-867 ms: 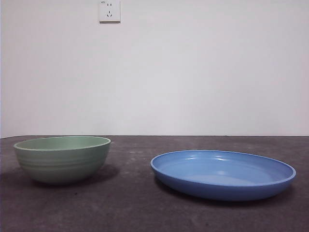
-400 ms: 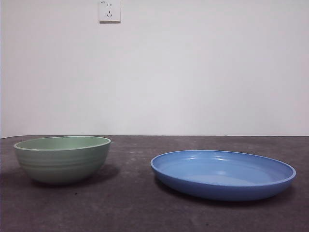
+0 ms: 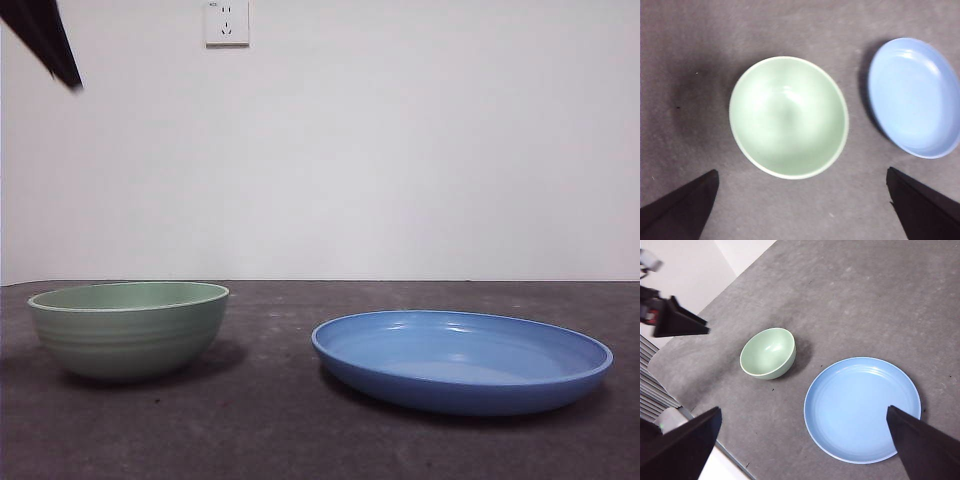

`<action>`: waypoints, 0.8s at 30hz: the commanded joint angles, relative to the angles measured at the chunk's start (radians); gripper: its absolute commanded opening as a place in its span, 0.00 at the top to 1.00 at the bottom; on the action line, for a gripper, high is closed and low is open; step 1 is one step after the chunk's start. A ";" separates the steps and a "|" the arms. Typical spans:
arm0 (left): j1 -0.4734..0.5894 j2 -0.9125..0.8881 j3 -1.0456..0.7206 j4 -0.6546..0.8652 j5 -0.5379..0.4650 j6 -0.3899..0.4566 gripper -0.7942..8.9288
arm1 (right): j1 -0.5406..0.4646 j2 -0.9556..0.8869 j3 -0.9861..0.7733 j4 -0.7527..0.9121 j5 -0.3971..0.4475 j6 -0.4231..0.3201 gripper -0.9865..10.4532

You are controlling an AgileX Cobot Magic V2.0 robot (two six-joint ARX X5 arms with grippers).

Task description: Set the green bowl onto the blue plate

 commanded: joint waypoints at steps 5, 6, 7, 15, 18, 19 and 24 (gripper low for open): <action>0.006 0.193 0.021 0.058 -0.010 0.016 0.18 | 0.005 0.006 0.019 0.008 -0.001 -0.003 0.40; 0.007 0.221 0.021 0.066 -0.011 0.017 0.18 | 0.005 0.006 0.019 0.009 -0.001 -0.003 0.40; 0.010 0.247 0.021 0.073 -0.014 0.023 0.18 | 0.005 0.006 0.019 0.009 -0.001 -0.003 0.40; 0.024 0.409 0.021 0.145 -0.095 0.015 0.18 | 0.005 0.006 0.019 0.008 -0.001 -0.003 0.40; 0.026 0.449 0.021 0.171 -0.095 0.015 0.18 | 0.005 0.006 0.019 0.008 -0.001 -0.004 0.40; 0.026 0.462 0.021 0.183 -0.095 0.014 0.19 | 0.005 0.006 0.019 0.008 -0.001 -0.004 0.40; 0.026 0.515 0.021 0.241 -0.095 -0.004 0.29 | 0.005 0.006 0.019 0.008 0.000 -0.004 0.40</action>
